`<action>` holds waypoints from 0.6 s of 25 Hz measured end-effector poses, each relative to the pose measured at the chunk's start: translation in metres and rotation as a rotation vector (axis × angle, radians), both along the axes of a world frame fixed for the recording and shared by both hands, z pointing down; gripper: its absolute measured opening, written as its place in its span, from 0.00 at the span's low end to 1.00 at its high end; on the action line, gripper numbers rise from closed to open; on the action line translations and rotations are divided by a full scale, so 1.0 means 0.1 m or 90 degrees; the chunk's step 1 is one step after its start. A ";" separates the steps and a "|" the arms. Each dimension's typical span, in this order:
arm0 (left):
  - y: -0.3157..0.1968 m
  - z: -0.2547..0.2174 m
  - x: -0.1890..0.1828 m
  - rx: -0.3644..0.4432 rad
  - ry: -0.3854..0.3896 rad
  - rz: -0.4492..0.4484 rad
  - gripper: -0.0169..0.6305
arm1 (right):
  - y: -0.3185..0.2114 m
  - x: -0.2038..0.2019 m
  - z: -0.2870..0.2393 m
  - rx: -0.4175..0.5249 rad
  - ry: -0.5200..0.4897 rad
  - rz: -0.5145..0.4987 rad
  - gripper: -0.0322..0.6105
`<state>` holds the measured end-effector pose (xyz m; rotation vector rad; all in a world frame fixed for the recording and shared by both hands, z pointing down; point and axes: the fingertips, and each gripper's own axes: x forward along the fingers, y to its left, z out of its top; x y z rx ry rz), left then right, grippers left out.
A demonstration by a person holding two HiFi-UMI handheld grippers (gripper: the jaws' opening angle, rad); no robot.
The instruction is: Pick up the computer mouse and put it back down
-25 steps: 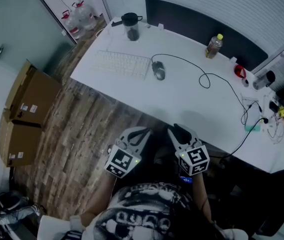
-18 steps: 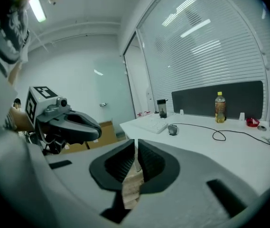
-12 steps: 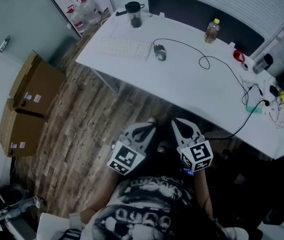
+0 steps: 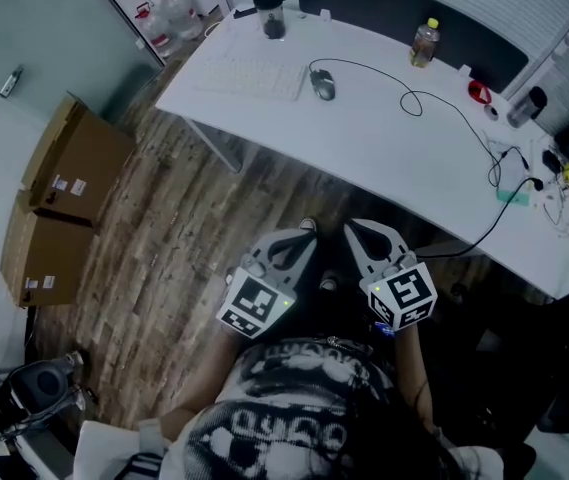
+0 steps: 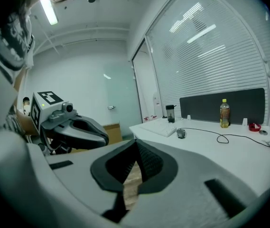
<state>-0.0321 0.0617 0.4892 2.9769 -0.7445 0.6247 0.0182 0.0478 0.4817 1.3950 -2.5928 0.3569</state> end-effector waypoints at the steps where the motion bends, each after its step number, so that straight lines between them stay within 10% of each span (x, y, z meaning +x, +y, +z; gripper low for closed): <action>1: 0.00 -0.01 0.00 0.001 0.002 -0.001 0.03 | 0.01 0.00 -0.01 0.000 0.000 -0.002 0.04; 15: 0.11 -0.04 0.14 0.008 0.000 0.022 0.03 | 0.06 0.18 0.01 -0.003 0.015 0.007 0.04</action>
